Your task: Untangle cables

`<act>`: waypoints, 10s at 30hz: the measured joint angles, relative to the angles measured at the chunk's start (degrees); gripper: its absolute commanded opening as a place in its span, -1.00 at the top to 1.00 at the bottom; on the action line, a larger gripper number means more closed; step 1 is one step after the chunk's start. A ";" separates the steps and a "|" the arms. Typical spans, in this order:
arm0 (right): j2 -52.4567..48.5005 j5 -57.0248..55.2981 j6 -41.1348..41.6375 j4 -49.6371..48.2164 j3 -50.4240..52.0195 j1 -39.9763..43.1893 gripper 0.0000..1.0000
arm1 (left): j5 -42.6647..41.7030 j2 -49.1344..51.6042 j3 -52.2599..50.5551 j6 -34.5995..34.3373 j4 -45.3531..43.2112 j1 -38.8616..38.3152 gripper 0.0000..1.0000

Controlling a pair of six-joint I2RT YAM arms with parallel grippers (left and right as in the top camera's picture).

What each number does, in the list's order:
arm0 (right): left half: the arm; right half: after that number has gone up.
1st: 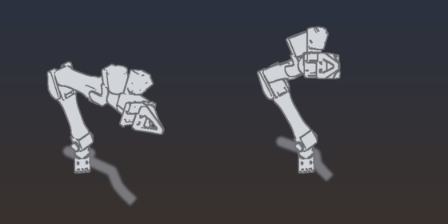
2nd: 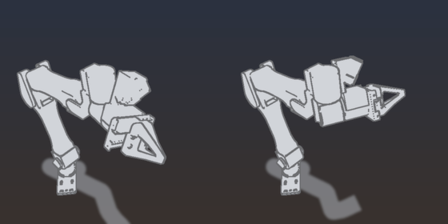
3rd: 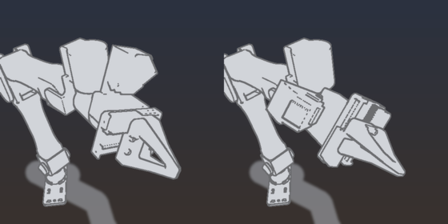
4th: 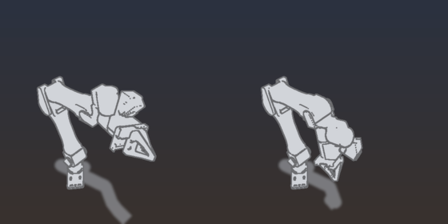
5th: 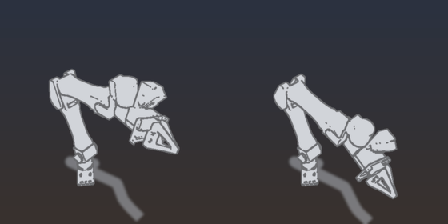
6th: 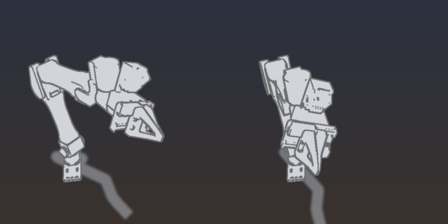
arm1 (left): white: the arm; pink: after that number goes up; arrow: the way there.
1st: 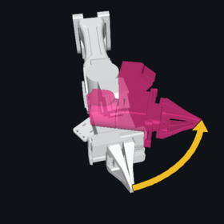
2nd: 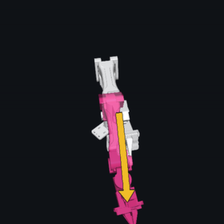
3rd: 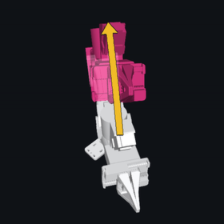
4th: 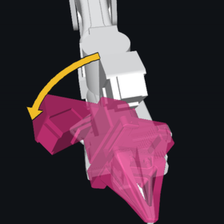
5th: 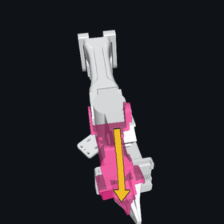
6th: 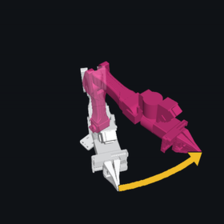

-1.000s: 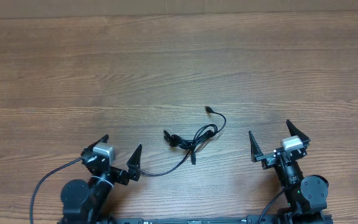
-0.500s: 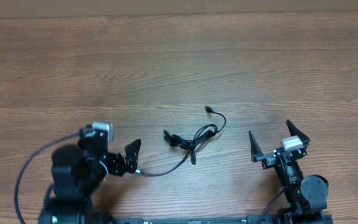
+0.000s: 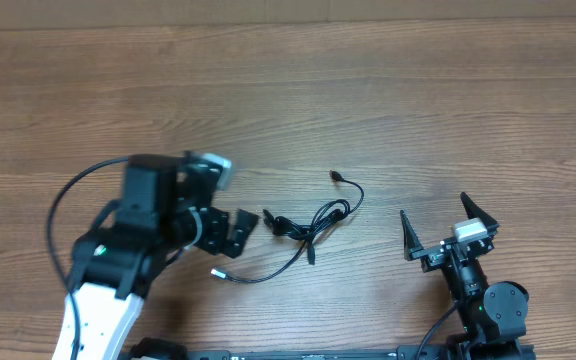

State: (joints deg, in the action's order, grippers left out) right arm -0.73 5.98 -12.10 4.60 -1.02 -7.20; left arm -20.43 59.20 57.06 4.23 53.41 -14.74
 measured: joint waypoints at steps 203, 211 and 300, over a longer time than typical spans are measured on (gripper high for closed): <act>0.11 -1.09 16.41 -6.14 -0.31 0.04 -1.00 | -19.89 36.30 18.80 17.03 0.26 -11.76 0.92; -1.55 2.45 30.08 21.29 -16.13 0.04 -1.00 | -23.39 34.56 18.99 16.65 -7.93 -11.76 0.92; -34.93 19.37 29.16 58.71 -52.35 0.13 0.93 | -7.06 27.78 19.17 3.37 -18.29 -32.72 0.91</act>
State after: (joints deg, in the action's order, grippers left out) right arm -35.66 25.34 17.06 63.31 -53.36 -7.07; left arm -27.49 86.98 76.23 7.60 35.11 -47.46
